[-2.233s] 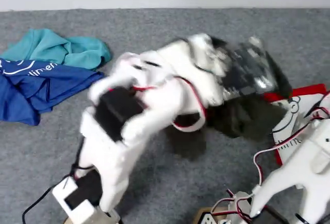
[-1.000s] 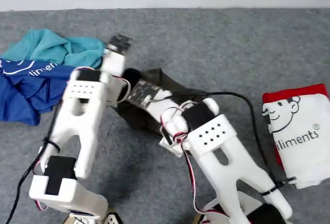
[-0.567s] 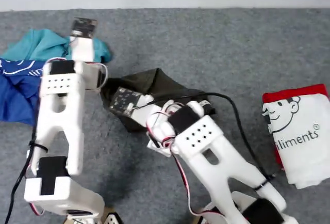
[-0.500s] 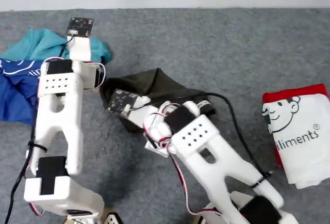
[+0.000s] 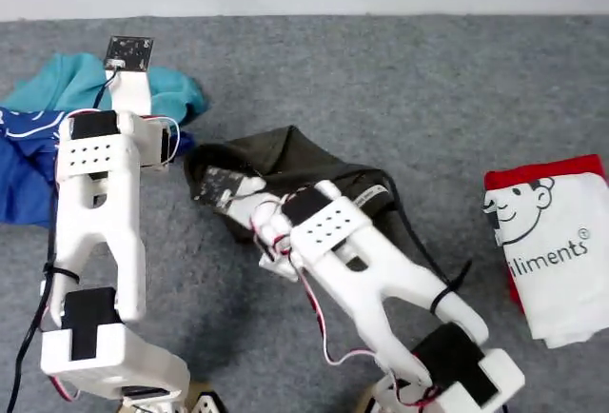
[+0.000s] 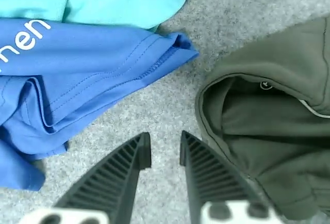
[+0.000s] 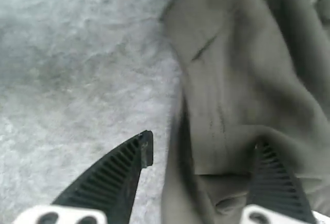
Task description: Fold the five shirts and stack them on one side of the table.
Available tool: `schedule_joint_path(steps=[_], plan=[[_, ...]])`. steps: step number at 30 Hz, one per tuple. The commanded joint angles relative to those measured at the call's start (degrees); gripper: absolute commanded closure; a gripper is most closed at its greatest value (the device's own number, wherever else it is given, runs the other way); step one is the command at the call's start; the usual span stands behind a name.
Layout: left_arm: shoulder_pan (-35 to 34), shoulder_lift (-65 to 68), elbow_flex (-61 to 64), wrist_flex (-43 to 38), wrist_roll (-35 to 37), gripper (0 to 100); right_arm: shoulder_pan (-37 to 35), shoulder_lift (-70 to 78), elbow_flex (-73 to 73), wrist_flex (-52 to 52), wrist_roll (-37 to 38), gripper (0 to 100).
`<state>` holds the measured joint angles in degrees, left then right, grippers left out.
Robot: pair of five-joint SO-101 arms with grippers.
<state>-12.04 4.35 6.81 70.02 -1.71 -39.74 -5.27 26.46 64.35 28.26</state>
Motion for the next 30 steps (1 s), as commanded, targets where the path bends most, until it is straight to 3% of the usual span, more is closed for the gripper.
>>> schedule_joint_path(steps=[1,5,14,19,30], plan=[[-0.09,-2.02,-2.15,0.35,0.7,90,3.82,0.66,-1.58,-2.95,3.96,75.3],[-0.09,-2.02,-2.15,1.14,0.7,90,6.2,3.38,-1.49,-4.44,6.77,80.7],[-0.09,-1.93,-2.15,1.14,0.7,90,9.19,9.89,-1.76,-10.51,7.47,82.4],[-0.09,-1.93,-2.15,1.14,0.7,90,9.01,9.8,-4.13,-10.51,7.12,97.7],[-0.09,-1.85,-2.15,1.14,0.53,90,9.19,9.71,-30.33,18.42,7.47,98.9]])
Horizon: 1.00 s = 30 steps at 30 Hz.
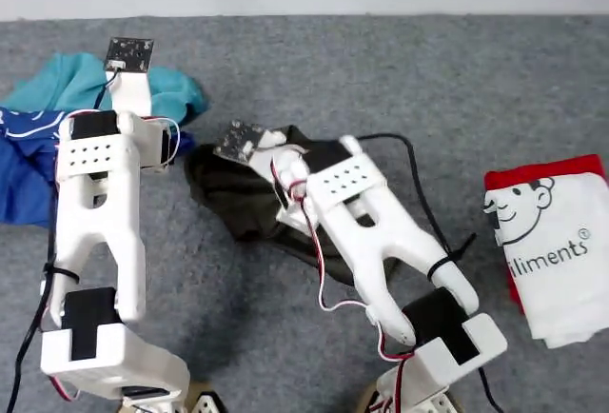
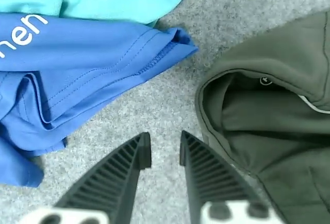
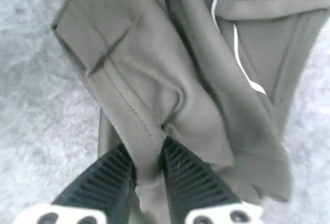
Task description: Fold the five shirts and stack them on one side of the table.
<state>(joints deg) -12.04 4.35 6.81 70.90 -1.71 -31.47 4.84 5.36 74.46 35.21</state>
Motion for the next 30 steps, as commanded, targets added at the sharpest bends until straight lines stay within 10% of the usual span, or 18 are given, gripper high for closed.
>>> schedule_joint_path(steps=[1,10,21,30], plan=[[-0.09,-1.85,-2.07,0.26,0.53,90,0.92,-0.4,-12.31,11.47,0.53,98.9],[0.44,-1.93,-0.48,-0.09,0.53,90,8.31,-14.11,-27.52,28.44,0.53,98.9],[8.44,-1.85,-0.4,0.18,0.53,90,17.63,-56.4,3.87,28.44,5.8,98.9],[15.56,-1.85,-0.75,-0.26,0.79,90,42.95,-82.68,7.56,28.35,6.33,98.9]])
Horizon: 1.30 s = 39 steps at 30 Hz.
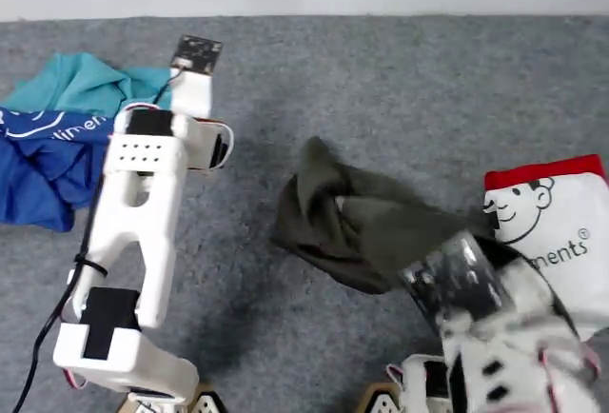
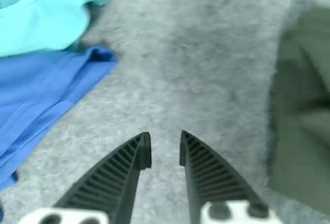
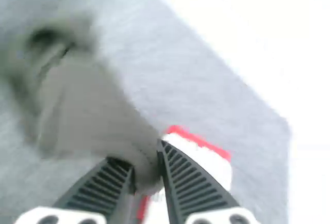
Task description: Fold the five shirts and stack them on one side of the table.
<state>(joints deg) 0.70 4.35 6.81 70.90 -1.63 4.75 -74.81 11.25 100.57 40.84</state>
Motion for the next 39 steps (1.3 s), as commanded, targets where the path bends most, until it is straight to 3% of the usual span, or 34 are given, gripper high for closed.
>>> schedule_joint_path(steps=[1,6,9,12,18,31,39], plan=[[4.13,-1.85,-1.1,-1.05,0.7,90,6.99,-3.21,3.25,2.24,0.7,98.9],[12.66,-1.85,-1.63,-4.31,0.79,90,4.26,-1.36,13.27,2.15,0.62,98.9],[17.58,-1.76,-1.8,-4.92,0.79,84,3.38,-1.01,18.11,1.89,0.79,98.9],[22.15,-0.09,-1.1,-4.57,0.79,79,3.47,-1.1,18.99,1.8,0.88,98.9],[27.78,9.93,-3.65,-2.02,0.79,78,3.3,-1.1,19.16,1.8,0.88,98.9],[33.93,21.01,-33.27,23.21,-2.2,78,3.3,-0.75,19.25,1.98,0.7,98.9],[35.78,29.36,-34.77,23.74,-4.31,78,3.47,-1.1,19.25,1.98,0.7,98.9]])
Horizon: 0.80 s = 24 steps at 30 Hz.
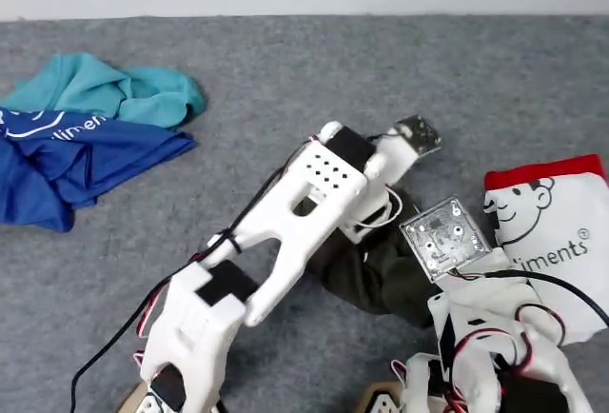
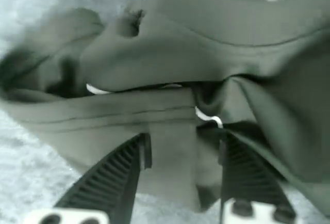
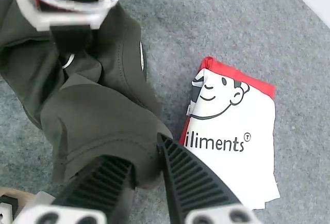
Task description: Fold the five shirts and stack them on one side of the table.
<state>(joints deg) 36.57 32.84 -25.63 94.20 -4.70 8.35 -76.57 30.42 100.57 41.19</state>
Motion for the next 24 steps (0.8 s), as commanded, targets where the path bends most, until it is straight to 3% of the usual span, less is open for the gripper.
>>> schedule_joint_path(steps=[1,8,15,24], plan=[[-0.26,1.93,-2.33,-0.09,-1.41,78,-0.22,0.66,0.09,1.98,0.35,98.9],[-3.08,4.48,-3.56,-5.63,-0.79,81,-0.4,0.66,0.09,1.98,0.35,98.9],[-3.16,4.48,-7.34,-5.27,0.18,92,-0.4,0.66,0.09,1.98,0.26,98.9],[-3.08,4.48,-11.3,-1.41,0.09,95,-0.31,0.66,0.09,2.07,0.26,98.9]])
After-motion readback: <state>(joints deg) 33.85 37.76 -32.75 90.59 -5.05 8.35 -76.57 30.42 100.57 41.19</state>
